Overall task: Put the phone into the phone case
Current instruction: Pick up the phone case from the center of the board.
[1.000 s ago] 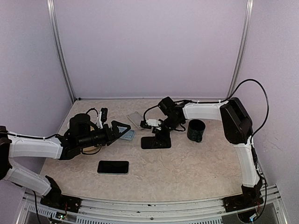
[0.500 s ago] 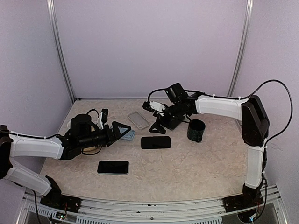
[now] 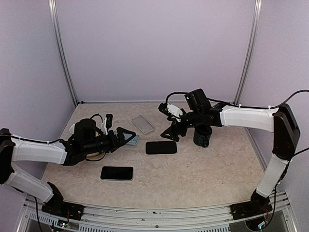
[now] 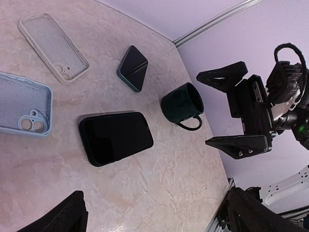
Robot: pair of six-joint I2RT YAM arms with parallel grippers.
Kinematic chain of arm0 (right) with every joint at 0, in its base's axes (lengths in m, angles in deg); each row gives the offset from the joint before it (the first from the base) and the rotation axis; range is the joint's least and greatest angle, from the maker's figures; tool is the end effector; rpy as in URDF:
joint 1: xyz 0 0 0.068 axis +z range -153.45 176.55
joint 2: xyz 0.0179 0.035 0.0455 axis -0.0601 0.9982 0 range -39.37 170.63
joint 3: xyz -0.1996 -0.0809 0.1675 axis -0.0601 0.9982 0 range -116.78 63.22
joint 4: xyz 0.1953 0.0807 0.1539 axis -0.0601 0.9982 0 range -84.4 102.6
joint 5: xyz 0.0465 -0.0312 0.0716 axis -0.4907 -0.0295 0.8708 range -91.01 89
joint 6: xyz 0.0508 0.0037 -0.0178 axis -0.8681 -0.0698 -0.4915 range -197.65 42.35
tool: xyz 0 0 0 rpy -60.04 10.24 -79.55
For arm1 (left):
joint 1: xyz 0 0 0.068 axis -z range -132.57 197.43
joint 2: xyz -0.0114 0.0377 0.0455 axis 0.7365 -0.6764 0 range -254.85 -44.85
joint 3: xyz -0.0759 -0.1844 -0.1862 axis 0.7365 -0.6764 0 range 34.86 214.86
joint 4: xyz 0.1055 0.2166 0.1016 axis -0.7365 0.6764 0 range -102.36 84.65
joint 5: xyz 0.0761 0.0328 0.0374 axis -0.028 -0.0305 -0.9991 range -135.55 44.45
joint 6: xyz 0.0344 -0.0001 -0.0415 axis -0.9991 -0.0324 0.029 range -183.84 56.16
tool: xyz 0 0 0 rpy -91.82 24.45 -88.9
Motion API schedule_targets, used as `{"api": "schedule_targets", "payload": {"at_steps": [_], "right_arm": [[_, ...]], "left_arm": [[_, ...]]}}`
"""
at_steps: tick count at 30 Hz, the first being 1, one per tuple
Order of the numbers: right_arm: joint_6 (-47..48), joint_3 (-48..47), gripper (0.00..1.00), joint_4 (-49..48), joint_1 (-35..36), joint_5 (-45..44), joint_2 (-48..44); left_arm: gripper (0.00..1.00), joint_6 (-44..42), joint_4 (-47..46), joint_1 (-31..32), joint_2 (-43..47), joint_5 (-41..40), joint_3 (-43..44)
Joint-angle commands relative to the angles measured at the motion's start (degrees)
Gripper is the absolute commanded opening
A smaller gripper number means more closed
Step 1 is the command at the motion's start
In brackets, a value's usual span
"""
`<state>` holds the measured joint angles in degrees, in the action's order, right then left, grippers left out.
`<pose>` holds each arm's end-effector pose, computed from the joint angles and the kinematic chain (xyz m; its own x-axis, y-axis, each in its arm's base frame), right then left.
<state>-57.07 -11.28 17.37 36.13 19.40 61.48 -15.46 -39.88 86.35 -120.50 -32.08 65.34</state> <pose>0.3006 0.2645 0.2515 -0.1612 -0.5608 -0.8121 -0.9242 0.3744 -0.0751 0.2075 -0.1782 0.2049 -0.7426 -0.3349 -0.5800 0.3441 0.5522 -0.7594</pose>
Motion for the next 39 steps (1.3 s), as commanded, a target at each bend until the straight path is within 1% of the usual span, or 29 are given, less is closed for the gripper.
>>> {"api": "schedule_targets", "payload": {"at_steps": [1,5,9,13,24,27,33,39], "right_arm": [[-2.9,3.6,0.99,-4.8,-0.4,-2.3,-4.1],[-5.0,6.2,0.99,-7.1,-0.4,-5.0,-5.8],[-6.8,7.0,0.99,-7.6,-0.4,-7.4,-5.6],[-7.9,7.4,0.99,-8.1,-0.3,-7.8,-5.0],[-9.9,10.7,0.99,-10.9,-0.3,-8.7,-6.4],[-10.7,12.1,0.99,-11.6,-0.3,-9.1,-7.6],[-12.1,15.0,0.99,-11.6,-0.3,-9.7,-10.9],[-13.0,17.1,0.98,-11.6,-0.3,-10.1,-14.1]], "left_arm": [[0.99,-0.9,-0.3,-0.4,-1.1,0.0,1.5],[0.99,-0.7,-0.9,-0.4,-1.8,0.3,1.3],[0.99,-0.6,-1.3,-0.4,-2.2,0.4,1.1],[0.99,-1.1,-1.0,-0.4,-2.7,-0.3,1.1],[0.98,-6.7,4.1,-0.4,-7.0,-5.5,6.0],[0.95,-9.4,5.4,-0.4,-8.6,-7.4,8.3],[0.84,-15.8,9.9,-0.5,-15.7,-11.7,15.5],[0.72,-18.5,12.4,-0.7,-22.7,-13.1,21.1]]}}
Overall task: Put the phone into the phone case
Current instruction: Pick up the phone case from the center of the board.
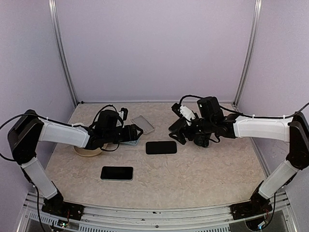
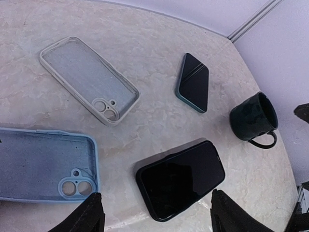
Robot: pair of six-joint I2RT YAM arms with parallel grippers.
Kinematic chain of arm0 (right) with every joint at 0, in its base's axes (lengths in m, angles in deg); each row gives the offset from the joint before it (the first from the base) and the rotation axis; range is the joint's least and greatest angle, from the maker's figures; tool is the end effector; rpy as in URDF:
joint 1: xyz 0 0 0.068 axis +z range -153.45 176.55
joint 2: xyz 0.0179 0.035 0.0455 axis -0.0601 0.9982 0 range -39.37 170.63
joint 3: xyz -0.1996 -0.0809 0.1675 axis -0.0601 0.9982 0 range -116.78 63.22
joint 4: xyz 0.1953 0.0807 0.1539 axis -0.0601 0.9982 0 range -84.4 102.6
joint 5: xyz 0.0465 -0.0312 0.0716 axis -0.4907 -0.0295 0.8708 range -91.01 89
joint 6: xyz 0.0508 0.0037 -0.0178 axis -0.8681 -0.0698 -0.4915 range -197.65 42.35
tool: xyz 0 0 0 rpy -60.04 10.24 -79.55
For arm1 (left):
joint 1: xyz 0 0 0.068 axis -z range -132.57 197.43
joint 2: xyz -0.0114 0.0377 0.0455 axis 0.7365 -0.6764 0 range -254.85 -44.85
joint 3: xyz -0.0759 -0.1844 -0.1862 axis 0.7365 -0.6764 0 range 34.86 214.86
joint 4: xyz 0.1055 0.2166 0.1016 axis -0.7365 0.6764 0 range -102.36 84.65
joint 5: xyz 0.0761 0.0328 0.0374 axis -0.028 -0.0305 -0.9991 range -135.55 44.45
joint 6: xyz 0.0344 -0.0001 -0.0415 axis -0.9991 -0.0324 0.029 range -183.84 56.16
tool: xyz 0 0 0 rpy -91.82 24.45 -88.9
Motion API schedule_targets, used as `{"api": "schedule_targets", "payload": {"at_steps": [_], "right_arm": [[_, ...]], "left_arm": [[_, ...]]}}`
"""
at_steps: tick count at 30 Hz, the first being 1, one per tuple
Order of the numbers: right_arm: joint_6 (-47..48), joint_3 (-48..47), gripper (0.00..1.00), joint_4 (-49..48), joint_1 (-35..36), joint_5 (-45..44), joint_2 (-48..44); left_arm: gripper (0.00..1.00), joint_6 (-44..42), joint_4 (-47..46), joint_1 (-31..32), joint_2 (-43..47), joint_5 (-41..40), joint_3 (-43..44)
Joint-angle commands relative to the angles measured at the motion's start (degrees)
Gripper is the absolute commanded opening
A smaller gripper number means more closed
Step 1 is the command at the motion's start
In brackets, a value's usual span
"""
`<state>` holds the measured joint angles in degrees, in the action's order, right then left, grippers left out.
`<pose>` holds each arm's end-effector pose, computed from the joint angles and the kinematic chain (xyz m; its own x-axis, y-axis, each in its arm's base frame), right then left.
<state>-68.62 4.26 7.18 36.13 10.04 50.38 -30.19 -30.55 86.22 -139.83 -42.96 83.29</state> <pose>0.2669 0.2295 0.2453 -0.2898 -0.4395 -0.8502 -0.8055 0.5917 -0.0313 0.2729 -0.2214 0.1879 -0.6722 -0.1700 -0.7205 0.3416 0.7923 -0.5056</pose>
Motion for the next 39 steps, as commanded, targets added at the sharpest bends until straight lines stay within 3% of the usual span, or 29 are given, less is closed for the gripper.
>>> {"api": "schedule_targets", "payload": {"at_steps": [1,13,20,25,39], "right_arm": [[-1.6,1.8,0.98,-1.4,-0.3,-0.8,-3.5],[-2.5,4.0,0.98,-2.9,0.0,-0.6,-4.9],[-2.5,4.0,0.98,-2.6,0.3,-1.1,-4.7],[-2.5,4.1,0.98,-2.0,0.5,-1.5,-5.4],[-2.1,4.2,0.98,-2.0,0.7,-1.9,-5.5]], "left_arm": [[0.70,-4.1,3.4,-0.6,-4.4,-2.3,4.0],[0.67,-5.6,8.5,-1.7,-12.4,-4.9,12.8],[0.66,-4.1,17.6,-2.4,-20.8,-9.1,26.7],[0.60,-4.6,24.7,-3.3,-27.7,-11.2,35.9],[0.56,-3.3,28.9,-5.8,-33.3,-11.6,42.3]]}}
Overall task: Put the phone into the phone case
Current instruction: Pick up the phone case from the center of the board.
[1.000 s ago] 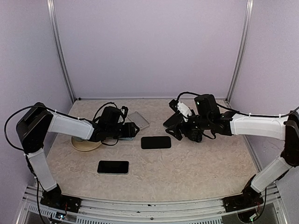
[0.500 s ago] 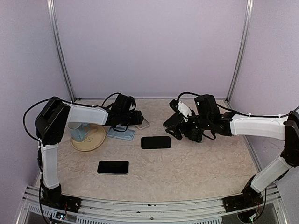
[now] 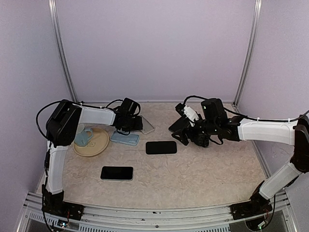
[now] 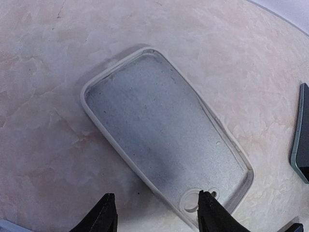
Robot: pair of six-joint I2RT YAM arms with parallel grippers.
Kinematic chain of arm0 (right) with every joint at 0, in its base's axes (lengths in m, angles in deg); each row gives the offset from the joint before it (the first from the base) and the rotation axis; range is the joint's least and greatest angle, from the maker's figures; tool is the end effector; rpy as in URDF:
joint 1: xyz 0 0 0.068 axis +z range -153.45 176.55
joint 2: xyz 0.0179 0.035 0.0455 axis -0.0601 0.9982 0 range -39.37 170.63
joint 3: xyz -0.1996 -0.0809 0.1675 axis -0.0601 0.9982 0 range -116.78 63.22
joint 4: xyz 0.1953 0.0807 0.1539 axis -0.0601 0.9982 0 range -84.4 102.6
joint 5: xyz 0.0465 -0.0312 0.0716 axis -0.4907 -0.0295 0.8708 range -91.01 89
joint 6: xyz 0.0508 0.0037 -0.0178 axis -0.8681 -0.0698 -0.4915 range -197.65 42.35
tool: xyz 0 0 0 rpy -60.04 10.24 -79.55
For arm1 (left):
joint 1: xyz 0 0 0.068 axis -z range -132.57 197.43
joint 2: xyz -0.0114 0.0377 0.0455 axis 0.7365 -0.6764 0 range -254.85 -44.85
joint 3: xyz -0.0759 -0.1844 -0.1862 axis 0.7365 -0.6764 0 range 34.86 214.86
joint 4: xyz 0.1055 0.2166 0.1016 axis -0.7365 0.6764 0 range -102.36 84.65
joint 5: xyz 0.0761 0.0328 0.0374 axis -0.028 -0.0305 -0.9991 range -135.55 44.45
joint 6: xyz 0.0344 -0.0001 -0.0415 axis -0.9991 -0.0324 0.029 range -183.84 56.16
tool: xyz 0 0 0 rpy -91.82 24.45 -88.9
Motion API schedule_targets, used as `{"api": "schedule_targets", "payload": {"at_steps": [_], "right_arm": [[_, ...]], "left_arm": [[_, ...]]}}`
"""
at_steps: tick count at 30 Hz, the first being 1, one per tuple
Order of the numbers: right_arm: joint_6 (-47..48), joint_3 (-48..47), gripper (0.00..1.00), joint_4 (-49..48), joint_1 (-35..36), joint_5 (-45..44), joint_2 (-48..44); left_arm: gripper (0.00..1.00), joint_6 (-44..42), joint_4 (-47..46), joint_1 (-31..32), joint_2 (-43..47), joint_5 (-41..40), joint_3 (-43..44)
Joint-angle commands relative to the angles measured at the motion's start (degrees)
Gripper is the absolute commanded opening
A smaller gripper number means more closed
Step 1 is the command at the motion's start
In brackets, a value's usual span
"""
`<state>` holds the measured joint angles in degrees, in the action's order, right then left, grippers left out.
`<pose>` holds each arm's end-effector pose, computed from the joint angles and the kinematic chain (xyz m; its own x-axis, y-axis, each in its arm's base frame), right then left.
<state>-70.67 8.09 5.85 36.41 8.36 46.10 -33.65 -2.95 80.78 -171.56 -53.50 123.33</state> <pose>0.2532 0.2190 0.2491 -0.2979 -0.4050 -0.8645 -0.7819 0.6230 -0.0225 0.4045 -0.2603 0.1399 -0.7683 -0.0907 -0.6336 0.0928 0.9636 -0.2506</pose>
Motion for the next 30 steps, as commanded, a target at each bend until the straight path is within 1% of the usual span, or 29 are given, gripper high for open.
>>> {"api": "schedule_targets", "payload": {"at_steps": [1,7,12,24,30], "right_arm": [[0.0,0.3,0.98,-0.6,0.4,-0.2,-1.0],[0.2,0.0,0.98,-0.6,0.7,-0.4,-0.8],[0.5,-0.2,0.98,-0.6,0.6,-0.8,-0.8],[0.6,-0.5,0.98,-0.6,0.8,-0.9,-0.6],[0.6,-0.6,0.98,-0.6,0.8,-1.0,-0.8]], "left_arm": [[0.56,0.1,1.3,-0.5,-1.8,-1.1,2.4],[0.56,0.0,1.9,-1.3,-3.6,0.3,4.8],[0.54,-0.5,3.4,-1.4,-5.0,-0.2,6.6],[0.43,-1.3,5.0,-1.4,-7.0,-1.1,7.9],[0.42,-1.5,5.1,-1.4,-7.1,-1.2,7.6]]}}
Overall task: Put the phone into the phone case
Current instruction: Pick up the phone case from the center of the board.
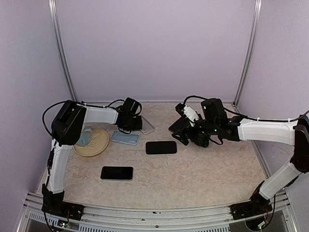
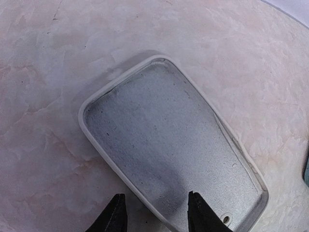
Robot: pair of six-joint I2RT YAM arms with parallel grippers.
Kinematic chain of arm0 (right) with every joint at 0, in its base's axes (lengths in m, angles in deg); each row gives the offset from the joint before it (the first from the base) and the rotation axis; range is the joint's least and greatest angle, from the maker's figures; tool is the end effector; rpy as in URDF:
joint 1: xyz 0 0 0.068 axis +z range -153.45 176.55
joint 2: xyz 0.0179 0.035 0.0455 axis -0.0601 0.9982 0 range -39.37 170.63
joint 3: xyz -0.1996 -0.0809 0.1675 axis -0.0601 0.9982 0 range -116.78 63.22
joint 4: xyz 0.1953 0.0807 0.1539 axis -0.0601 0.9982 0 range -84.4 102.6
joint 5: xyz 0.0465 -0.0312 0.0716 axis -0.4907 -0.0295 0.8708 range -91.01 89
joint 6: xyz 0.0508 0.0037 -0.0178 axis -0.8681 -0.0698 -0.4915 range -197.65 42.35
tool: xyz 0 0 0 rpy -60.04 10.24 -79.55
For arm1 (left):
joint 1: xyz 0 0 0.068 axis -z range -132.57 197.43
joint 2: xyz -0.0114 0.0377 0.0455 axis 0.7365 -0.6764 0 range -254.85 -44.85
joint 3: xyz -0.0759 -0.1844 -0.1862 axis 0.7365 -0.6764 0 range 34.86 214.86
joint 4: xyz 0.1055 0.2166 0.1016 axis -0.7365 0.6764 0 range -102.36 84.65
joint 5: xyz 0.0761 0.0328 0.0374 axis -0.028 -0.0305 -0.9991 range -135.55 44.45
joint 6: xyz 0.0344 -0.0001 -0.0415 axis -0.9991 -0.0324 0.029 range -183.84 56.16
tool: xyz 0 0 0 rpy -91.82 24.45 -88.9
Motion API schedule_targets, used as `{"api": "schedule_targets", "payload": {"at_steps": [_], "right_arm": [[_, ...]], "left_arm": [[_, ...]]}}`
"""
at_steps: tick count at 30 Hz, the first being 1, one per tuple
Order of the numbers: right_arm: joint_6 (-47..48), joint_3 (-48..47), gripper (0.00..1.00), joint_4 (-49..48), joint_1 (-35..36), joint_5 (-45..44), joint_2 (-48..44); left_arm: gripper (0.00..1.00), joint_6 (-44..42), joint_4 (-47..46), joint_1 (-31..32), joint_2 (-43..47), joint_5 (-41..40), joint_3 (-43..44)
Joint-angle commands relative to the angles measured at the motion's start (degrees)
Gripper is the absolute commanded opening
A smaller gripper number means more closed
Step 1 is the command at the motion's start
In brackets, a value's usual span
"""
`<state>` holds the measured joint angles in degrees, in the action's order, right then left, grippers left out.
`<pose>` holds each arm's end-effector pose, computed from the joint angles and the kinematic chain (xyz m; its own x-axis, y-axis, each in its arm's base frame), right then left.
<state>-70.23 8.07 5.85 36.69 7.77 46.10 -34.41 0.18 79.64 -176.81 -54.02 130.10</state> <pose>0.2525 0.2200 0.2492 -0.2903 -0.4118 -0.8638 -0.7816 0.6229 -0.0343 0.4259 -0.2621 0.1287 -0.7775 -0.0848 -0.6231 0.0733 0.9719 -0.2236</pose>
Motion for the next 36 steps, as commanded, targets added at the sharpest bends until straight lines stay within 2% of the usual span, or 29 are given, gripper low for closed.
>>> {"api": "schedule_targets", "payload": {"at_steps": [1,14,19,24,27,33,36], "right_arm": [[0.2,-0.5,0.98,-0.6,0.5,-0.4,-0.8],[0.0,-0.2,0.98,-0.6,0.7,-0.4,-0.7],[0.0,-0.3,0.98,-0.6,0.9,-0.4,-0.3],[0.0,-0.3,0.98,-0.6,1.0,-0.4,-0.1],[0.1,-0.4,0.98,-0.6,1.0,-0.4,-0.1],[0.3,-0.1,0.98,-0.6,1.0,-0.3,-0.2],[0.5,-0.1,0.99,-0.6,1.1,-0.2,0.0]], "left_arm": [[0.42,-0.7,1.9,-0.3,-1.6,-0.7,0.6],[0.34,-0.7,0.5,-0.2,0.6,0.3,-1.7],[0.35,-0.6,0.0,-0.2,1.0,0.7,-2.5],[0.39,-2.3,-0.5,-0.1,2.8,-1.7,-3.4],[0.47,-3.9,0.4,-0.1,4.1,-3.2,-3.6],[0.61,-7.6,-2.3,0.9,11.3,-5.2,-11.1],[0.63,-9.9,-2.3,2.6,16.5,-4.8,-15.5]]}}
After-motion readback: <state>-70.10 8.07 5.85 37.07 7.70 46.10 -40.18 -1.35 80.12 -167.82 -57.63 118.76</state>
